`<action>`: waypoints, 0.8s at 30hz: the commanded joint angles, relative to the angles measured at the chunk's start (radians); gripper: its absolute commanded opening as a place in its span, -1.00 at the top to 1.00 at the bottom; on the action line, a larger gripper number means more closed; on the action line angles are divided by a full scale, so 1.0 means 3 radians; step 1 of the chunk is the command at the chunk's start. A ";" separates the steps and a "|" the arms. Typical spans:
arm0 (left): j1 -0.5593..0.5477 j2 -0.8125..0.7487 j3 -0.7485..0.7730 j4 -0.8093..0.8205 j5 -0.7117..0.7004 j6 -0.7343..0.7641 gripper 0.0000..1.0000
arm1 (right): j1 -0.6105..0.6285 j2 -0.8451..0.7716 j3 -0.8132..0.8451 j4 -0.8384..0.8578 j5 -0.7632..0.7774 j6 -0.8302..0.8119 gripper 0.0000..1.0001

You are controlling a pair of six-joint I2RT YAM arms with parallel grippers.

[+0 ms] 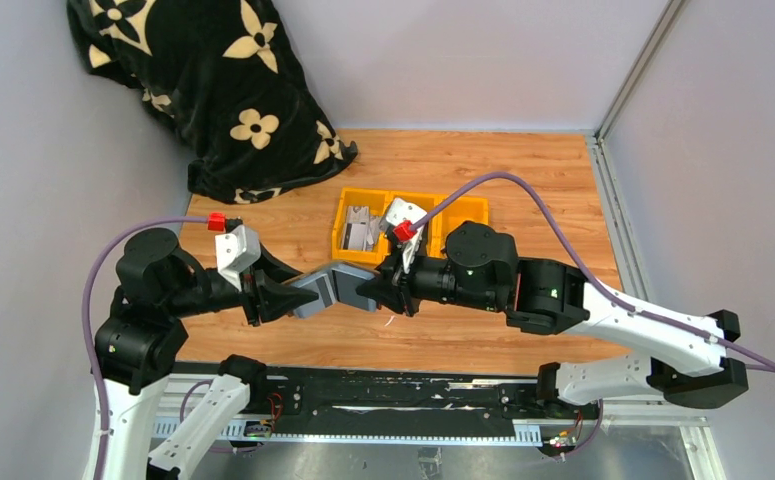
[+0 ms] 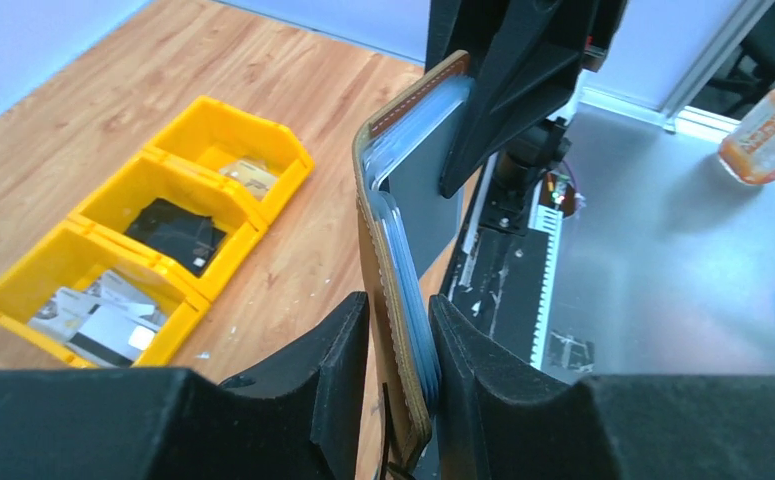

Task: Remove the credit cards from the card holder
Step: Remove the credit card from the card holder.

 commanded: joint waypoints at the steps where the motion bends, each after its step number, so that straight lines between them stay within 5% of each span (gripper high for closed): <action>1: -0.0019 0.0019 0.0018 -0.0027 0.0201 -0.0130 0.27 | -0.0184 -0.0183 -0.0140 0.0502 -0.0587 0.0277 1.00; 13: -0.0018 0.0032 0.0086 -0.0026 0.0192 -0.0208 0.30 | -0.0484 -0.0409 -0.0500 0.0993 -0.1030 0.0678 1.00; 24: -0.0021 0.0153 0.0172 0.0206 0.0623 -0.0669 0.77 | -0.0543 -0.0477 -0.0743 0.1125 -0.1181 0.0677 1.00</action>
